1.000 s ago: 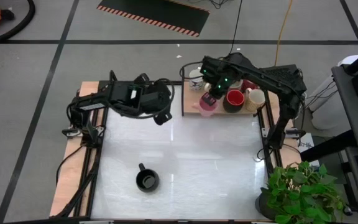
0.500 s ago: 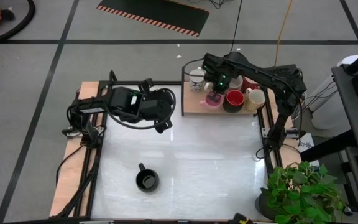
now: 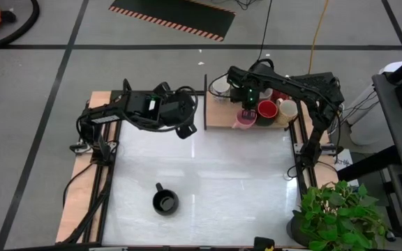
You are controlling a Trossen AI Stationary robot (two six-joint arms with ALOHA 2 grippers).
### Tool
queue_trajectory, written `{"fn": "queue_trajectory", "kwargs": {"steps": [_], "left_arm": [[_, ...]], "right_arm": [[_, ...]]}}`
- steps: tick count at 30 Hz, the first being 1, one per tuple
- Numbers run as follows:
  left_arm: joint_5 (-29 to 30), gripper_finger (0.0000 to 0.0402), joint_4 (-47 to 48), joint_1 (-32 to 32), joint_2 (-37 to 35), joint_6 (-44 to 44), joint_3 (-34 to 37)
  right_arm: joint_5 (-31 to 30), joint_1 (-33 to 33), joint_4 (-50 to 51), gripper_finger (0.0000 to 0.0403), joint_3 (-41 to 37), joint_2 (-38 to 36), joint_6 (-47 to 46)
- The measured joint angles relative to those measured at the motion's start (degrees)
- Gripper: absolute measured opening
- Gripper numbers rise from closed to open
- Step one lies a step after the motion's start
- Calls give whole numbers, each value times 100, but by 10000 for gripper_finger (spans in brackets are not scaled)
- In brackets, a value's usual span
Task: Place coffee mugs
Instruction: Put the pink mug on the shelf
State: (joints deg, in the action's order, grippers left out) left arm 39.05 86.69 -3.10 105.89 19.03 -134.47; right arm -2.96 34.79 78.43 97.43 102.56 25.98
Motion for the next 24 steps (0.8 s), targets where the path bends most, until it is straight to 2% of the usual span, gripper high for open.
{"fn": "queue_trajectory", "kwargs": {"steps": [9,17,24], "left_arm": [[2,134,-139,3,0,373,0],[17,134,-253,14,0,867,162],[-1,134,-556,-116,1,1259,787]], "right_arm": [[-27,21,-457,1,0,-2,1032],[-471,50,-836,8,0,-2,1683],[-739,39,-881,50,0,-4,1777]]}}
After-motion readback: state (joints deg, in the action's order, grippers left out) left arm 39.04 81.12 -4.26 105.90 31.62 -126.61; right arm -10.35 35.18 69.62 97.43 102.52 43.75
